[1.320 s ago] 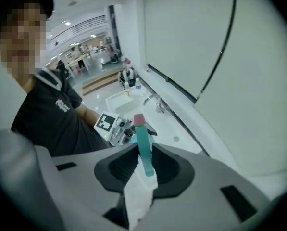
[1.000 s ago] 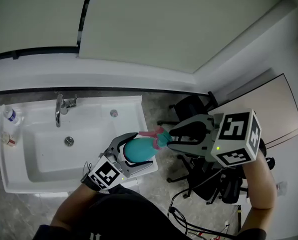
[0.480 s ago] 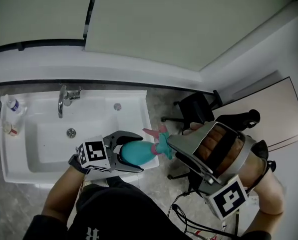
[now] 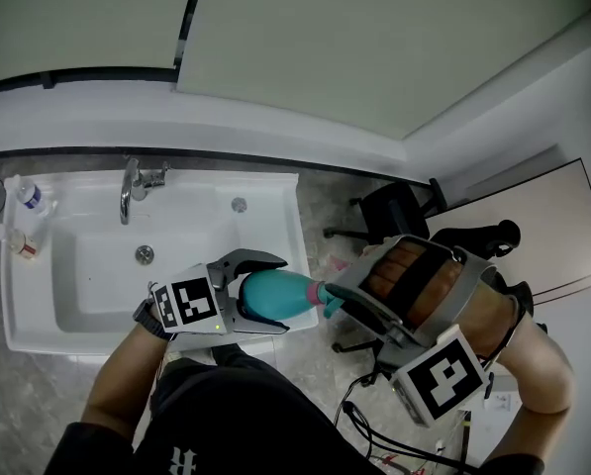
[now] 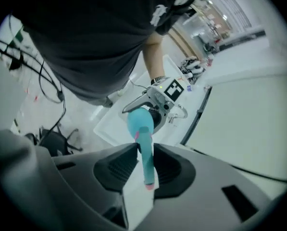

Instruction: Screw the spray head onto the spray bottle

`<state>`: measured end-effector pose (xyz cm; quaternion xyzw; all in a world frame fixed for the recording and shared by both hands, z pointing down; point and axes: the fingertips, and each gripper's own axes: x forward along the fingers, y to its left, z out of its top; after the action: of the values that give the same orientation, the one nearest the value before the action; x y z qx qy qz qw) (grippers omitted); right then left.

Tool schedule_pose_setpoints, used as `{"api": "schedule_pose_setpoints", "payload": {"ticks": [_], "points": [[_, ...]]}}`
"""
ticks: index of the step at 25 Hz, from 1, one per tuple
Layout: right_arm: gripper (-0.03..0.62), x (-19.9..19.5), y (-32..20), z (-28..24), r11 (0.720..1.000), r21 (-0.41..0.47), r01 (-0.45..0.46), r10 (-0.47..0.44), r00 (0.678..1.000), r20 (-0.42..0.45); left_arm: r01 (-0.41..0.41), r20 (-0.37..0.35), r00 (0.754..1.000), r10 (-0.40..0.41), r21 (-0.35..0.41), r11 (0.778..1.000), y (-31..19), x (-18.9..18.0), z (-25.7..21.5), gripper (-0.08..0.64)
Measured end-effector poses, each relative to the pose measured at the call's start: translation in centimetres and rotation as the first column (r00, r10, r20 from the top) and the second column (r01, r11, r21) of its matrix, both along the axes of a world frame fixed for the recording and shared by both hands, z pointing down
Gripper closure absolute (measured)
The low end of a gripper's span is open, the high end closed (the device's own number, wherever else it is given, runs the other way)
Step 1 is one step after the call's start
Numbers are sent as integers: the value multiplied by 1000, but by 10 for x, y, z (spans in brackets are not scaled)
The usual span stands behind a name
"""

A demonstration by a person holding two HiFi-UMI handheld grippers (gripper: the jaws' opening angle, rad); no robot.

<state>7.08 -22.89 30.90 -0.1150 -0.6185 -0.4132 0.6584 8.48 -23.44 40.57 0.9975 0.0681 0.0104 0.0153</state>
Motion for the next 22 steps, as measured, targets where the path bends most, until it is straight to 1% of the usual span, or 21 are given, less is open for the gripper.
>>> {"api": "schedule_pose_setpoints", "payload": {"ticks": [1, 2, 3, 4, 5, 6, 7, 8, 9, 10, 11, 12, 13, 14, 15, 16, 17, 18, 20, 21, 22], "points": [[494, 3, -1, 1, 995, -52, -86, 87, 996, 15, 59, 22, 998, -60, 51, 997, -7, -1, 0, 140], [499, 4, -4, 2, 981, -98, -168, 172, 985, 34, 120, 48, 991, -126, 110, 987, -14, -2, 1, 140], [500, 6, -7, 3, 961, -137, -241, 250, 967, 55, 179, 71, 978, -194, 171, 969, -21, -3, 1, 140], [500, 7, -10, 5, 934, -176, -312, 328, 942, 74, 234, 90, 962, -259, 227, 945, -28, -5, 2, 140], [500, 9, -13, 6, 896, -219, -385, 412, 907, 89, 283, 105, 941, -322, 278, 918, -33, -6, 3, 140], [502, 12, -15, 8, 842, -273, -464, 504, 858, 97, 327, 116, 917, -382, 331, 885, -38, -8, 4, 140], [502, 14, -16, 10, 767, -341, -544, 603, 792, 94, 363, 126, 889, -440, 389, 847, -43, -9, 4, 140], [502, 16, -17, 13, 668, -417, -616, 701, 709, 76, 390, 134, 860, -492, 449, 804, -46, -10, 6, 140], [502, 18, -17, 17, 550, -495, -672, 789, 613, 45, 407, 140, 832, -536, 502, 763, -49, -11, 7, 140], [502, 18, -17, 19, 421, -565, -710, 862, 507, 5, 419, 142, 810, -569, 539, 730, -52, -12, 9, 140], [502, 18, -19, 21, 287, -624, -727, 917, 398, -41, 426, 142, 797, -587, 555, 714, -54, -13, 11, 140], [502, 17, -21, 22, 160, -673, -722, 952, 293, -88, 429, 145, 797, -587, 549, 718, -54, -14, 14, 140], [502, 15, -23, 22, 53, -714, -698, 969, 209, -132, 422, 152, 809, -568, 523, 741, -53, -14, 17, 140], [500, 12, -24, 23, -19, -747, -665, 974, 156, -163, 407, 160, 830, -534, 481, 777, -50, -13, 20, 140], [500, 9, -24, 23, -51, -773, -632, 976, 134, -174, 385, 167, 855, -491, 428, 818, -46, -11, 23, 140], [500, 5, -24, 22, -46, -794, -607, 977, 138, -162, 360, 169, 881, -443, 369, 857, -42, -9, 25, 140], [500, 2, -23, 19, -10, -808, -590, 978, 162, -131, 332, 166, 904, -394, 307, 892, -38, -7, 27, 140], [498, -1, -21, 15, 44, -817, -575, 976, 200, -88, 300, 161, 925, -345, 249, 921, -34, -6, 29, 140], [443, -7, -16, -2, 168, -836, -523, 957, 291, 11, 221, 154, 957, -245, 159, 962, -26, -6, 33, 140], [423, -10, -14, -15, 243, -840, -485, 938, 340, 75, 172, 157, 969, -191, 127, 977, -21, -7, 36, 140], [423, -10, -11, -28, 334, -828, -450, 906, 396, 150, 118, 166, 977, -134, 101, 988, -15, -8, 40, 140]]}}
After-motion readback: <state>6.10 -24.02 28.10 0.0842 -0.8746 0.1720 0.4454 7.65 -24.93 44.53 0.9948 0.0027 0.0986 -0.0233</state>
